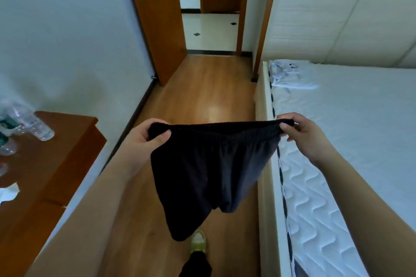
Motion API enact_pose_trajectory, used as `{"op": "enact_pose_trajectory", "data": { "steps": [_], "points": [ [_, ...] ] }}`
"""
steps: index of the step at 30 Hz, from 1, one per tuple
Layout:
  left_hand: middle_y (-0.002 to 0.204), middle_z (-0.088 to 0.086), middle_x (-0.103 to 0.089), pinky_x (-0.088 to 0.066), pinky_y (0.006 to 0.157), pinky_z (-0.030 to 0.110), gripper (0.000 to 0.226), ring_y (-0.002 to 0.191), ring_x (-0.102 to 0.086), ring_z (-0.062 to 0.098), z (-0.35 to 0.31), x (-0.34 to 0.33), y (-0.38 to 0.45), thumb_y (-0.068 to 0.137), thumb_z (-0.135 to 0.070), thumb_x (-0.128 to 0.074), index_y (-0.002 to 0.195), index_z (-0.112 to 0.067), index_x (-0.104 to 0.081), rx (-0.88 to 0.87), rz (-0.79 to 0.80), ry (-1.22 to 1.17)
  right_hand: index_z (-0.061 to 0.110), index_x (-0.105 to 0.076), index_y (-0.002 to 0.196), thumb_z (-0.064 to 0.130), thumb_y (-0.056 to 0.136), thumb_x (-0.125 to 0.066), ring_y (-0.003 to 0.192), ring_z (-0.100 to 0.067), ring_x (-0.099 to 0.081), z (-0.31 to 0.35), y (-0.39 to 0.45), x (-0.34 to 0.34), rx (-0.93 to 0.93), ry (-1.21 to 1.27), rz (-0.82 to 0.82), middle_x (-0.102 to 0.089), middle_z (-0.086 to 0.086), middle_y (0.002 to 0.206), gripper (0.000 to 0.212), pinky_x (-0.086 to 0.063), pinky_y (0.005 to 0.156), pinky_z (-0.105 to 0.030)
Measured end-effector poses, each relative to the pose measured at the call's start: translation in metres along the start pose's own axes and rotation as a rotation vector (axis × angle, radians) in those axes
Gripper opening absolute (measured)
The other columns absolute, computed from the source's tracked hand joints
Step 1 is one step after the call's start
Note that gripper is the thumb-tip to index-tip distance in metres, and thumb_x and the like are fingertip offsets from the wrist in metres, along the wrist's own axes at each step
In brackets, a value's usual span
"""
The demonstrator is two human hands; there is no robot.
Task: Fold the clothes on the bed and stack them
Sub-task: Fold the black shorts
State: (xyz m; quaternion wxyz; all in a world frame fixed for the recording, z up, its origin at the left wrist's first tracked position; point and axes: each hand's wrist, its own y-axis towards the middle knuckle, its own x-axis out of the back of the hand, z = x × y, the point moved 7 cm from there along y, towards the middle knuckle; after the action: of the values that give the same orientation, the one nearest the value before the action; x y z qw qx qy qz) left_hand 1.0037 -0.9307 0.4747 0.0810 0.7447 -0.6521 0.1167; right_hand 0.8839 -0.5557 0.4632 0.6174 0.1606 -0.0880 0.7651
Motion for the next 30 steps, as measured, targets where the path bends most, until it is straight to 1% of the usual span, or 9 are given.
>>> {"op": "enact_pose_trajectory", "data": {
  "steps": [5, 10, 12, 15, 19, 23, 25, 28, 30],
  "points": [
    [0.097, -0.019, -0.069, -0.052, 0.085, 0.033, 0.014, 0.093, -0.064, 0.001, 0.0, -0.017, 0.11, 0.09, -0.03, -0.067, 0.099, -0.042, -0.064, -0.096, 0.077, 0.211, 0.033, -0.066, 0.088, 0.007, 0.092, -0.06, 0.073, -0.005, -0.066, -0.013, 0.047, 0.02, -0.097, -0.135, -0.158, -0.067, 0.01, 0.092, 0.027, -0.047, 0.061, -0.013],
    [0.109, -0.031, -0.063, -0.045, 0.081, 0.02, 0.022, 0.101, -0.056, -0.015, -0.025, -0.052, 0.202, 0.091, -0.033, -0.065, 0.109, -0.046, -0.062, -0.238, 0.341, 0.363, 0.029, -0.068, 0.087, 0.005, 0.091, -0.058, 0.075, -0.01, -0.072, -0.026, 0.065, 0.048, -0.224, -0.117, -0.341, -0.072, 0.009, 0.079, 0.027, -0.053, 0.067, -0.016],
    [0.11, -0.034, -0.062, -0.043, 0.082, 0.018, 0.025, 0.102, -0.054, -0.018, -0.038, -0.076, 0.231, 0.091, -0.033, -0.065, 0.11, -0.048, -0.062, -0.276, 0.409, 0.385, 0.027, -0.067, 0.089, 0.006, 0.092, -0.057, 0.077, -0.009, -0.072, -0.035, 0.064, 0.061, -0.265, -0.125, -0.413, -0.073, 0.005, 0.085, 0.023, -0.053, 0.07, -0.016],
    [0.106, -0.032, -0.065, -0.044, 0.079, 0.019, 0.021, 0.098, -0.057, -0.016, -0.055, -0.116, 0.269, 0.09, -0.031, -0.067, 0.104, -0.047, -0.065, -0.326, 0.483, 0.361, 0.021, -0.066, 0.095, 0.003, 0.095, -0.055, 0.079, -0.008, -0.072, -0.046, 0.062, 0.091, -0.283, -0.111, -0.527, -0.071, -0.004, 0.098, 0.021, -0.054, 0.076, -0.015],
    [0.106, -0.028, -0.066, -0.045, 0.078, 0.022, 0.02, 0.098, -0.059, -0.012, -0.08, -0.178, 0.324, 0.089, -0.035, -0.066, 0.108, -0.042, -0.064, -0.422, 0.559, 0.343, 0.012, -0.064, 0.103, 0.0, 0.096, -0.053, 0.072, -0.001, -0.069, -0.062, 0.065, 0.144, -0.299, -0.089, -0.688, -0.068, -0.011, 0.1, 0.018, -0.049, 0.068, -0.007],
    [0.106, -0.026, -0.066, -0.049, 0.083, 0.028, 0.02, 0.098, -0.06, -0.009, -0.104, -0.25, 0.375, 0.088, -0.036, -0.067, 0.106, -0.041, -0.064, -0.483, 0.617, 0.32, 0.006, -0.062, 0.108, -0.004, 0.096, -0.052, 0.071, 0.001, -0.068, -0.089, 0.073, 0.197, -0.311, -0.075, -0.804, -0.067, -0.014, 0.101, 0.019, -0.051, 0.07, -0.01],
    [0.105, -0.027, -0.066, -0.049, 0.084, 0.028, 0.018, 0.098, -0.06, -0.009, -0.115, -0.286, 0.395, 0.088, -0.036, -0.068, 0.104, -0.042, -0.064, -0.498, 0.654, 0.316, 0.009, -0.063, 0.105, -0.003, 0.095, -0.053, 0.072, -0.001, -0.069, -0.1, 0.076, 0.224, -0.307, -0.076, -0.862, -0.066, -0.015, 0.102, 0.019, -0.053, 0.074, -0.014],
    [0.107, -0.036, -0.062, -0.045, 0.081, 0.019, 0.019, 0.1, -0.055, -0.017, -0.137, -0.336, 0.42, 0.087, -0.04, -0.068, 0.102, -0.05, -0.063, -0.523, 0.717, 0.331, 0.021, -0.063, 0.098, -0.001, 0.095, -0.055, 0.074, -0.006, -0.068, -0.112, 0.077, 0.258, -0.32, -0.098, -0.93, -0.067, -0.013, 0.103, 0.023, -0.054, 0.083, -0.029],
    [0.106, -0.043, -0.058, -0.041, 0.079, 0.014, 0.02, 0.099, -0.051, -0.023, -0.153, -0.367, 0.437, 0.087, -0.041, -0.068, 0.102, -0.052, -0.061, -0.56, 0.748, 0.358, 0.03, -0.063, 0.095, 0.003, 0.095, -0.056, 0.074, -0.004, -0.068, -0.117, 0.077, 0.277, -0.332, -0.138, -0.958, -0.068, -0.007, 0.098, 0.028, -0.051, 0.08, -0.027]
  ]
}}
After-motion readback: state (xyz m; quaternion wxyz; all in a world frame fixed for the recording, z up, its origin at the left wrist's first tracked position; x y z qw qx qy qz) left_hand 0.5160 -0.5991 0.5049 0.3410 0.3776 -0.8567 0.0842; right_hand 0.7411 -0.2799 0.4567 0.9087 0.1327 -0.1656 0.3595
